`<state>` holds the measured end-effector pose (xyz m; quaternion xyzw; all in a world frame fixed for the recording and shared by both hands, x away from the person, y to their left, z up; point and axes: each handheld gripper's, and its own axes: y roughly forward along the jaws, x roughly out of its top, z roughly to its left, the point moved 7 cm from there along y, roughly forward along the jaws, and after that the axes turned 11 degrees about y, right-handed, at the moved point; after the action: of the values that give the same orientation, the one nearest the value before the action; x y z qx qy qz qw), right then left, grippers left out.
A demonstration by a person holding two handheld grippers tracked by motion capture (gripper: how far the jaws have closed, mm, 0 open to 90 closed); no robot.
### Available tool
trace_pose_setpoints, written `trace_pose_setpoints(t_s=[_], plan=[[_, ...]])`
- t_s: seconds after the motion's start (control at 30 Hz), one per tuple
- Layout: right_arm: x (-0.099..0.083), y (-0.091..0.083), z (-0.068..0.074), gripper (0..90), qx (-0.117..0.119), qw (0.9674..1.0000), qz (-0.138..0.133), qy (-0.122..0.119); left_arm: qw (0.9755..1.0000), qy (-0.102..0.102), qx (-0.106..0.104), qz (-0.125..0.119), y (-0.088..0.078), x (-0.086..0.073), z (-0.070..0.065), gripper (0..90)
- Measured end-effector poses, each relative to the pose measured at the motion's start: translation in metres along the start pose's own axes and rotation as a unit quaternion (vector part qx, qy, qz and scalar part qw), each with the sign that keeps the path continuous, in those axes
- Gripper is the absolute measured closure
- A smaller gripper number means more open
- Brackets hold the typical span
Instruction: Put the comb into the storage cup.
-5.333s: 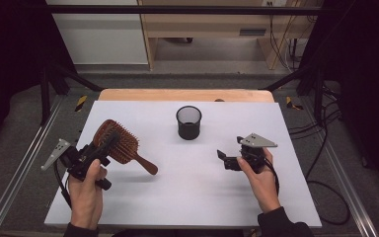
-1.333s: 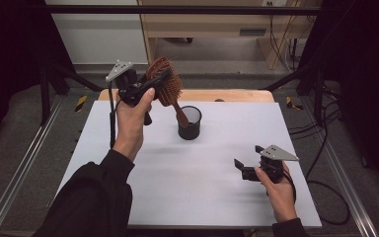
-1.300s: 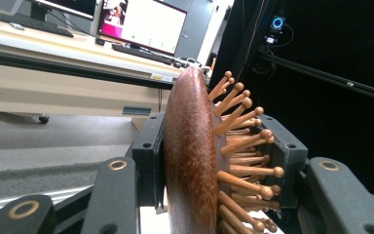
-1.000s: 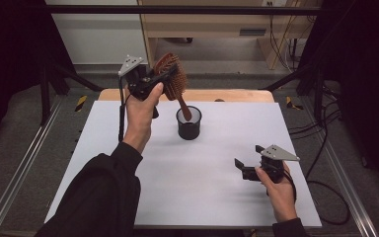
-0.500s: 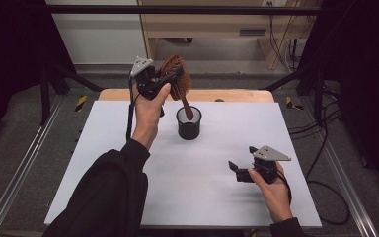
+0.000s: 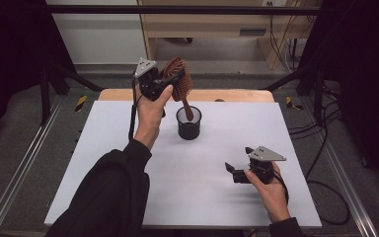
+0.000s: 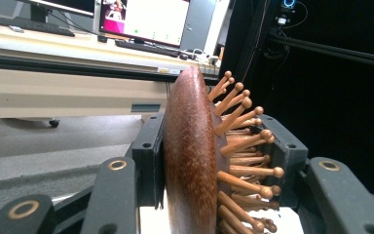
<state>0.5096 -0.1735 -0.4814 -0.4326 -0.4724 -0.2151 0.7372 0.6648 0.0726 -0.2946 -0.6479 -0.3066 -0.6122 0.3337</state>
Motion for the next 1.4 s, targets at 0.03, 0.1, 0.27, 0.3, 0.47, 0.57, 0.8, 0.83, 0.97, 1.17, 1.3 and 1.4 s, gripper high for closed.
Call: trace_pose_setpoints(t_s=[0.03, 0.1, 0.27, 0.3, 0.47, 0.57, 0.8, 0.83, 0.97, 1.17, 1.3, 1.4], plan=[[0.000, 0.000, 0.000, 5.7, 0.000, 1.0000, 0.000, 0.000, 1.0000, 0.000, 0.000, 0.001, 0.000, 0.000, 0.000, 51.2], [0.000, 0.000, 0.000, 5.7, 0.000, 1.0000, -0.001, 0.000, 1.0000, 0.001, -0.002, 0.002, 0.001, -0.001, -0.001, 51.2], [0.000, 0.000, -0.001, 5.7, 0.000, 1.0000, -0.001, 0.001, 1.0000, 0.003, -0.005, 0.004, 0.003, -0.004, -0.004, 51.2], [0.000, 0.000, -0.001, 5.7, 0.000, 1.0000, 0.000, 0.001, 1.0000, 0.004, -0.006, 0.006, 0.004, -0.005, -0.004, 51.1], [0.000, 0.000, 0.000, 5.7, 0.001, 1.0000, 0.001, 0.000, 0.9998, 0.011, -0.009, 0.012, 0.006, -0.011, -0.006, 51.1], [0.000, 0.001, 0.000, 5.7, 0.001, 1.0000, 0.002, 0.000, 0.9998, 0.011, -0.010, 0.016, 0.008, -0.015, -0.006, 51.1], [-0.001, 0.001, 0.000, 5.8, 0.002, 1.0000, 0.004, -0.001, 0.9995, 0.013, -0.010, 0.026, 0.013, -0.025, -0.007, 51.0], [-0.001, 0.001, 0.000, 5.9, 0.002, 1.0000, 0.004, -0.001, 0.9995, 0.012, -0.011, 0.026, 0.013, -0.026, -0.007, 51.0], [-0.001, 0.002, 0.000, 6.1, 0.002, 1.0000, 0.006, 0.000, 0.9994, 0.011, -0.012, 0.029, 0.015, -0.030, -0.008, 51.0], [0.001, 0.000, 0.000, 6.0, 0.004, 1.0000, -0.002, -0.004, 0.9994, 0.005, -0.017, 0.030, 0.018, -0.035, -0.009, 50.9], [0.001, -0.001, -0.002, 6.0, 0.003, 1.0000, -0.003, 0.000, 0.9993, 0.011, -0.018, 0.031, 0.019, -0.037, -0.010, 50.9], [0.000, 0.000, -0.002, 6.0, 0.003, 1.0000, -0.002, -0.001, 0.9993, 0.010, -0.019, 0.032, 0.020, -0.039, -0.011, 50.9]])
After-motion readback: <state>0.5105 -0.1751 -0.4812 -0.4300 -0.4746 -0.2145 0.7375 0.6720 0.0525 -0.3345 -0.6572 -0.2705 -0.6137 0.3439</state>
